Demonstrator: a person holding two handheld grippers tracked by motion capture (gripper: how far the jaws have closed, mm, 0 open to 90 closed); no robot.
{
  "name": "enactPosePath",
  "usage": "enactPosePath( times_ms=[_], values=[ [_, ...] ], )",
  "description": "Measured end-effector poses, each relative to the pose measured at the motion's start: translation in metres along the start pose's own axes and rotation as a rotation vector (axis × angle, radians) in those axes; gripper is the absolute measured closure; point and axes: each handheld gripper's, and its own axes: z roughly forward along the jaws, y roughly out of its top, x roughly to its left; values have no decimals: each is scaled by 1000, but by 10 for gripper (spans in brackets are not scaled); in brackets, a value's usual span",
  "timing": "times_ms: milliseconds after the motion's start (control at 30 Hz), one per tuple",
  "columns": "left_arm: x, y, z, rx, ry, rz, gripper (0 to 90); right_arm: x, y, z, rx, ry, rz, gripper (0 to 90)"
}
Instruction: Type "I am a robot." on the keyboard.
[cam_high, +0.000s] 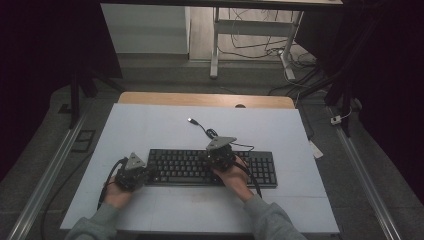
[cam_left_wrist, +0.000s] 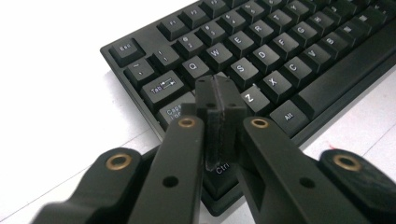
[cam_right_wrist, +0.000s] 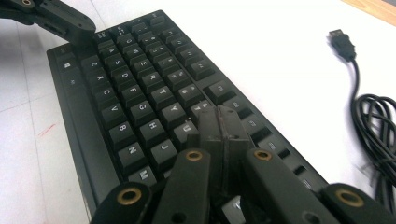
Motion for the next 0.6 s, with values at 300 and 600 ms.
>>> enactPosePath(
  times_ms=[300, 600],
  values=[
    [2, 1, -4, -30, 9, -20, 886, -6, -11, -24, -30, -5, 15, 896],
    [4, 0, -7, -59, 12, -42, 652, -14, -23, -39, -61, -15, 60, 635]
  ],
)
